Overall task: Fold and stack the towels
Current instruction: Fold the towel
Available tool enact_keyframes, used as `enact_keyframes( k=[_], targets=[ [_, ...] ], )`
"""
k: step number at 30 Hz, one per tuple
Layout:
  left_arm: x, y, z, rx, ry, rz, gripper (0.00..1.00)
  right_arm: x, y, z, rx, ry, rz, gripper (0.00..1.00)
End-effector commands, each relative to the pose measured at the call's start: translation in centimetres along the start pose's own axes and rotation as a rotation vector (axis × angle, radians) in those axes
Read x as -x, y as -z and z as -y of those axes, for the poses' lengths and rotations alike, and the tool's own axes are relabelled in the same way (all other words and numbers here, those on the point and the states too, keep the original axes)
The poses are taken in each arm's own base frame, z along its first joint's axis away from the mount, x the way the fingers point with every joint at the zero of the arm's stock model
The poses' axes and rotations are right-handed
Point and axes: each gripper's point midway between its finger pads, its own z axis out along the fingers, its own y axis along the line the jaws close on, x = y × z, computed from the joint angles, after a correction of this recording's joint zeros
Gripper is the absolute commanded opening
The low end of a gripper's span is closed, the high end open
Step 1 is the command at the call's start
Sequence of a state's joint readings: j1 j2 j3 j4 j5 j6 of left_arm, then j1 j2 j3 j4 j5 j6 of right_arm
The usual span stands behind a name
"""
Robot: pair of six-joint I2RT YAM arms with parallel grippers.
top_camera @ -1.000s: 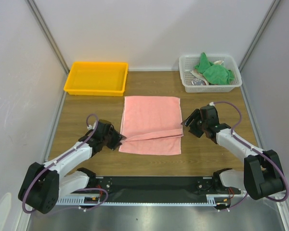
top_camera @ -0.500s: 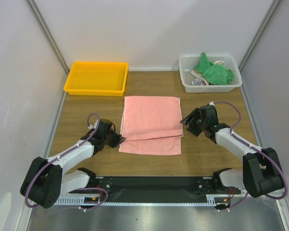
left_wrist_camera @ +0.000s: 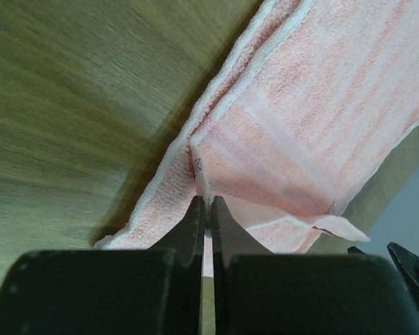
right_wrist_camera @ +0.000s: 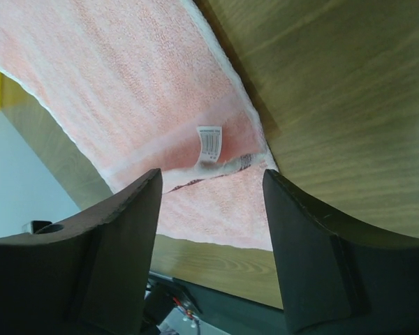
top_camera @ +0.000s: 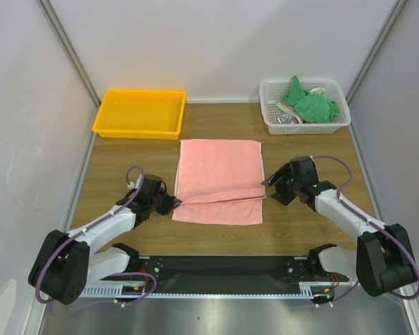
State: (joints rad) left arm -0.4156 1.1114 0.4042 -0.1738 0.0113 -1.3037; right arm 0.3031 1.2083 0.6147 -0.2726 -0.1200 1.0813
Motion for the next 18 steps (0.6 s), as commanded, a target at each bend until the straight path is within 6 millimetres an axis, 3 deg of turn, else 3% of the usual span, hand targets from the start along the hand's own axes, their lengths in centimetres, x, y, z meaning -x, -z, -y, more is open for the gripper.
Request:
enact_keyframes(
  k=[1,5,7,9,14,18],
  targets=[
    [0.3,-0.1,0.5,-0.040,0.006,0.014,0.00,-0.5,0.9,0.6,-0.013,-0.097,-0.006,0.68],
    [0.1,-0.2,0.7,-0.046,-0.005,0.002,0.00,-0.9,0.7,-0.3,0.035,-0.187,-0.015,0.74],
    [0.1,-0.1,0.9,-0.054,-0.009,0.001,0.00,-1.1,0.3,0.0,0.024,-0.211,-0.025,0.87],
    [0.1,-0.1,0.9,-0.055,-0.012,0.001,0.00,-1.4,-0.2,-0.1,0.022,-0.235,-0.050,0.90],
    [0.1,-0.1,0.8,-0.059,-0.012,0.001,0.00,-1.6,-0.6,-1.3,0.036,-0.251,-0.075,0.90],
    [0.1,-0.1,0.9,-0.063,-0.010,0.003,0.00,-1.7,-1.0,-1.3,0.019,-0.266,-0.086,0.82]
  ],
)
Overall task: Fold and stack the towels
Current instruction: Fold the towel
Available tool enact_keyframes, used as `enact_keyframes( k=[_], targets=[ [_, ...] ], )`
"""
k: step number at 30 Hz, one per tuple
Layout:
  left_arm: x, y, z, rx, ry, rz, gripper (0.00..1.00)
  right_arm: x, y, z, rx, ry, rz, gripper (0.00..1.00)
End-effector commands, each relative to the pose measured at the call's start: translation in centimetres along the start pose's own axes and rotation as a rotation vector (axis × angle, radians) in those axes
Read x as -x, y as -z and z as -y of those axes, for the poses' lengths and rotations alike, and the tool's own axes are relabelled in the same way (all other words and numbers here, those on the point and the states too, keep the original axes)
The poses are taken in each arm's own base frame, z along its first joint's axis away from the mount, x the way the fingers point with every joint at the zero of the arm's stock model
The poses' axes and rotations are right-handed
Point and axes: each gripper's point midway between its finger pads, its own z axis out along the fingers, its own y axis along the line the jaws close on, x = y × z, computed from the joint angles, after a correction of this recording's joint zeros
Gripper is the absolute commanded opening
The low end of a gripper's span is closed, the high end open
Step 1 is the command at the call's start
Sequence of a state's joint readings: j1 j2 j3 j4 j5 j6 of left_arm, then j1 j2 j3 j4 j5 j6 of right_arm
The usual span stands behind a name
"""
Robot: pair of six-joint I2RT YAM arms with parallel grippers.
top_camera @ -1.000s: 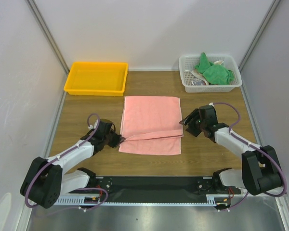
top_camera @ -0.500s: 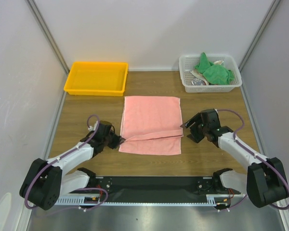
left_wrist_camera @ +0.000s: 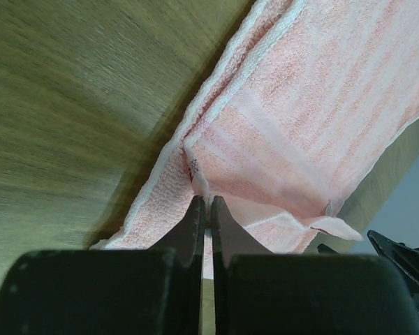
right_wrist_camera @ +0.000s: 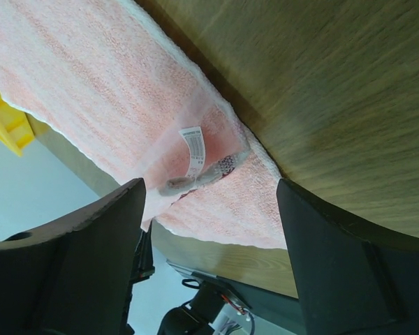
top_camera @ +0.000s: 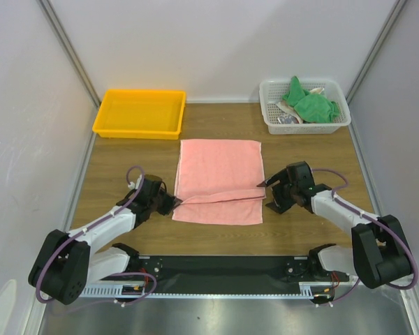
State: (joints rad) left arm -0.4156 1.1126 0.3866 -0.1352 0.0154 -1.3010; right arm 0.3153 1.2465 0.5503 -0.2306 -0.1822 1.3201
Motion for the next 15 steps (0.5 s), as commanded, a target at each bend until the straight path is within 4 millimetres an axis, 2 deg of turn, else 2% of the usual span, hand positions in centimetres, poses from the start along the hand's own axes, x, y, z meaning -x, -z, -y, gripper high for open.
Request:
enact_keyframes(
  k=[1,5,9,15],
  targets=[
    [0.22,0.10,0.75,-0.044,-0.006,0.005,0.00,-0.05,0.09,-2.26,0.047,-0.031,-0.008,0.81],
    [0.20,0.12,0.65,-0.040,-0.012,0.004,0.00,-0.27,-0.34,-1.85,0.041,-0.049,-0.016,0.69],
    [0.33,0.09,0.40,-0.032,-0.015,0.013,0.00,-0.18,-0.30,-2.19,0.051,-0.038,-0.008,0.46],
    [0.29,-0.04,0.21,-0.026,-0.021,0.011,0.00,-0.25,-0.29,-1.83,0.036,-0.043,-0.008,0.22]
  ],
)
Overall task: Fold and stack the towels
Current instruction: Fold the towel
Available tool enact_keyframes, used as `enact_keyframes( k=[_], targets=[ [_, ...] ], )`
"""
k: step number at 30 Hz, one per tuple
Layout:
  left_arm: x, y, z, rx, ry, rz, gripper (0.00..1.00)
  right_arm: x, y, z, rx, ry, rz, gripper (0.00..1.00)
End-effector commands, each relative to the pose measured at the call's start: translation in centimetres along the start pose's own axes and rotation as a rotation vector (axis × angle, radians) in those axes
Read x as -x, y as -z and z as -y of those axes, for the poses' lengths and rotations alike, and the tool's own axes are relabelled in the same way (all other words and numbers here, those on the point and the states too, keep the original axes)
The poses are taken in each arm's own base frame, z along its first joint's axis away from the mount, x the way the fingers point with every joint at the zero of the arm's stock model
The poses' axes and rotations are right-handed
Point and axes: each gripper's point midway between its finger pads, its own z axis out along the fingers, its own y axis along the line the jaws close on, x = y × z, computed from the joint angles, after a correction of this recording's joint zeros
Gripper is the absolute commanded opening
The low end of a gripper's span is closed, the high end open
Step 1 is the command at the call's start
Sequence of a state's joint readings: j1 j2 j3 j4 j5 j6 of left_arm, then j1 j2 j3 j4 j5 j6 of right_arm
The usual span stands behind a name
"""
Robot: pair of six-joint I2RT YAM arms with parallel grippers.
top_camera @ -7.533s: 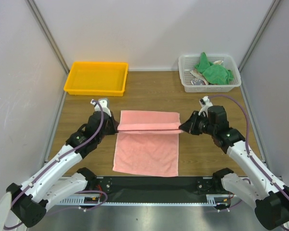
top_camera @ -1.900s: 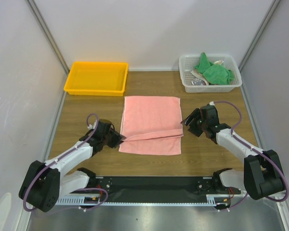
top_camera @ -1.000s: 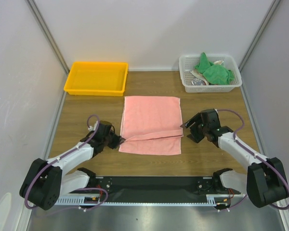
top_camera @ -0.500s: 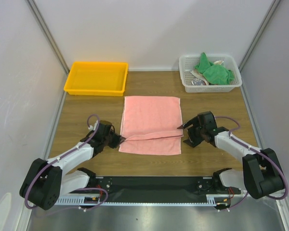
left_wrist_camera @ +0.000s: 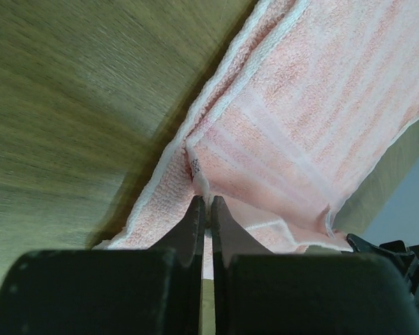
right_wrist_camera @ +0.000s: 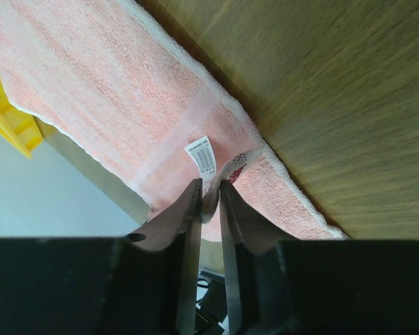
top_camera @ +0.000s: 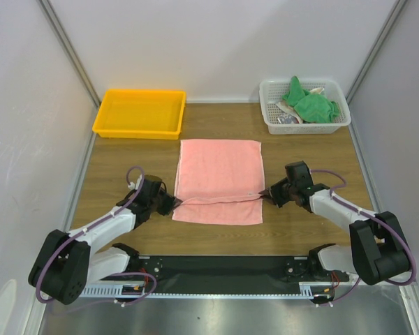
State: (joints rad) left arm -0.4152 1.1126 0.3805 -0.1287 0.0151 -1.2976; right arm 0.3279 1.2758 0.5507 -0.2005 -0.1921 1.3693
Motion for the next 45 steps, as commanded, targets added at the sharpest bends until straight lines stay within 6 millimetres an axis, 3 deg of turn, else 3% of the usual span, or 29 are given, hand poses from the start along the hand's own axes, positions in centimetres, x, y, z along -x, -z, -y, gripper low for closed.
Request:
enact_keyframes(
  k=[1,5,10,14,19,26,32,33,39,42,45],
  targets=[
    [0.3,0.0,0.3,-0.026,-0.019,0.011,0.01,0.1,0.2,-1.4,0.030,-0.006,0.005,0.20],
    [0.4,0.2,0.7,-0.035,-0.033,0.012,0.00,0.0,0.3,-1.2,0.021,-0.005,0.000,0.00],
    [1.2,1.5,2.3,-0.061,-0.108,0.039,0.00,-0.6,1.3,-2.0,0.056,0.006,-0.022,0.00],
    [4.5,3.9,5.0,-0.094,-0.168,0.195,0.00,-0.4,3.2,-3.7,0.103,0.070,0.014,0.00],
    [5.9,5.8,6.9,-0.140,-0.230,0.264,0.01,0.1,5.4,-5.2,0.140,0.153,0.069,0.00],
    [5.1,5.8,5.6,-0.123,-0.231,0.233,0.00,-1.6,6.5,-5.9,0.179,0.261,0.040,0.00],
    [5.8,7.3,4.3,-0.086,-0.272,0.283,0.00,-3.0,7.0,-3.5,0.112,0.353,0.055,0.00],
    [5.8,7.5,4.0,-0.086,-0.274,0.283,0.00,-3.1,6.5,-2.1,0.075,0.349,0.047,0.00],
    [4.0,6.4,0.7,-0.045,-0.282,0.216,0.00,-3.6,6.2,1.0,0.049,0.338,0.018,0.00],
    [3.6,6.0,-0.3,-0.028,-0.284,0.203,0.00,-3.8,5.9,1.6,0.048,0.342,0.003,0.00],
    [4.2,6.4,0.9,-0.062,-0.290,0.231,0.00,-4.0,5.9,0.4,0.091,0.361,0.000,0.00]
  ],
)
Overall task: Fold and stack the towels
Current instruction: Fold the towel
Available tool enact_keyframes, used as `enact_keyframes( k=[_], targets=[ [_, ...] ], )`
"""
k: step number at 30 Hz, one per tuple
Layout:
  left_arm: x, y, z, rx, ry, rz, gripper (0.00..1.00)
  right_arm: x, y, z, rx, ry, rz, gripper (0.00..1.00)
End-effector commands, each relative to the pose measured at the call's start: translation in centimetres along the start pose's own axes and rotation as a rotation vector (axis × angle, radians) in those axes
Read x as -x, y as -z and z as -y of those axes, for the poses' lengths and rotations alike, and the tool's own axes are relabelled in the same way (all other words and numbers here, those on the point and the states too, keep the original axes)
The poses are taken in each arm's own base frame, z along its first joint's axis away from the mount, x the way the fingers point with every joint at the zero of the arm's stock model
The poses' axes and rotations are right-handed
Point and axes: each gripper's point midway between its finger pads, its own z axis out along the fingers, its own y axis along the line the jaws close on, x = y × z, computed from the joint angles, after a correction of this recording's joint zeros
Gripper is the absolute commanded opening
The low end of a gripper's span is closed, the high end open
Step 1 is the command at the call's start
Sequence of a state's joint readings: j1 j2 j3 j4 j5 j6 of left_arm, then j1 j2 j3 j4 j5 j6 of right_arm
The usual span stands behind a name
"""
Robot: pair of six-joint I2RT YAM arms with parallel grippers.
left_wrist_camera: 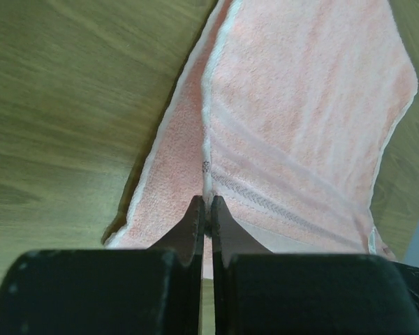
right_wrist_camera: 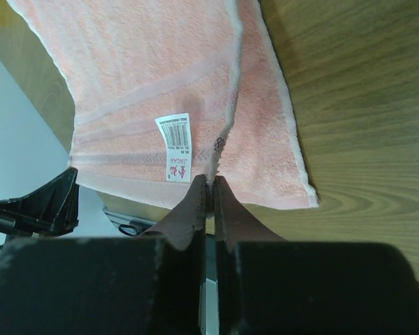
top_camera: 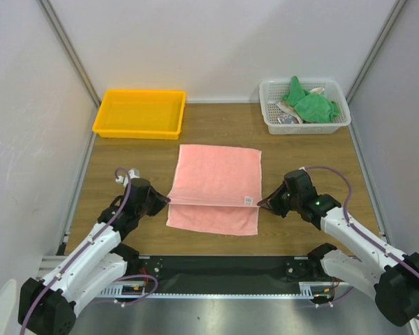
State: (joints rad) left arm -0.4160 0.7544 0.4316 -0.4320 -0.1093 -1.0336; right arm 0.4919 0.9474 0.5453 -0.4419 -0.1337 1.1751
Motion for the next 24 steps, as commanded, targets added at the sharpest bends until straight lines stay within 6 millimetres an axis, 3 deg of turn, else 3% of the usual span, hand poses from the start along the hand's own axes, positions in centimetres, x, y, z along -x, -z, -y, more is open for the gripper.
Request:
enact_keyframes(
  k=[1,4,5,7,8,11,15,16,17,19,22,24],
  targets=[
    [2.1,0.3,0.7,-0.015,-0.047,0.087,0.00,1.0,0.1,-1.0,0.030,0.039,0.043,0.00],
    [3.9,0.6,2.6,-0.041,-0.085,0.134,0.00,2.7,1.1,-4.2,0.078,0.110,0.096,0.00],
    [4.9,0.8,3.9,-0.055,-0.098,0.150,0.00,3.5,2.2,-6.2,0.106,0.152,0.120,0.00],
    [6.9,1.8,6.4,-0.095,-0.141,0.195,0.00,4.4,2.9,-8.3,0.120,0.199,0.142,0.00],
    [7.2,2.0,6.7,-0.090,-0.171,0.198,0.00,5.0,4.2,-10.2,0.150,0.238,0.164,0.00],
    [8.6,3.6,8.3,-0.123,-0.187,0.239,0.00,5.1,5.7,-11.3,0.166,0.268,0.188,0.00],
    [8.1,4.6,7.1,-0.127,-0.164,0.242,0.00,4.2,5.8,-9.2,0.161,0.242,0.178,0.00],
    [7.6,4.3,6.6,-0.120,-0.161,0.228,0.00,3.0,4.5,-7.0,0.126,0.207,0.130,0.00],
    [6.4,3.7,5.5,-0.101,-0.161,0.190,0.01,2.5,4.6,-6.8,0.149,0.193,0.119,0.00],
    [5.2,3.2,4.5,-0.090,-0.143,0.155,0.00,0.7,3.2,-4.0,0.114,0.161,0.056,0.00],
    [2.9,2.1,1.6,-0.037,-0.133,0.092,0.00,-0.8,2.9,-2.2,0.095,0.135,0.020,0.00],
    [2.4,1.9,0.4,-0.011,-0.131,0.087,0.00,-1.6,2.6,-0.5,0.057,0.130,0.000,0.00]
  ],
)
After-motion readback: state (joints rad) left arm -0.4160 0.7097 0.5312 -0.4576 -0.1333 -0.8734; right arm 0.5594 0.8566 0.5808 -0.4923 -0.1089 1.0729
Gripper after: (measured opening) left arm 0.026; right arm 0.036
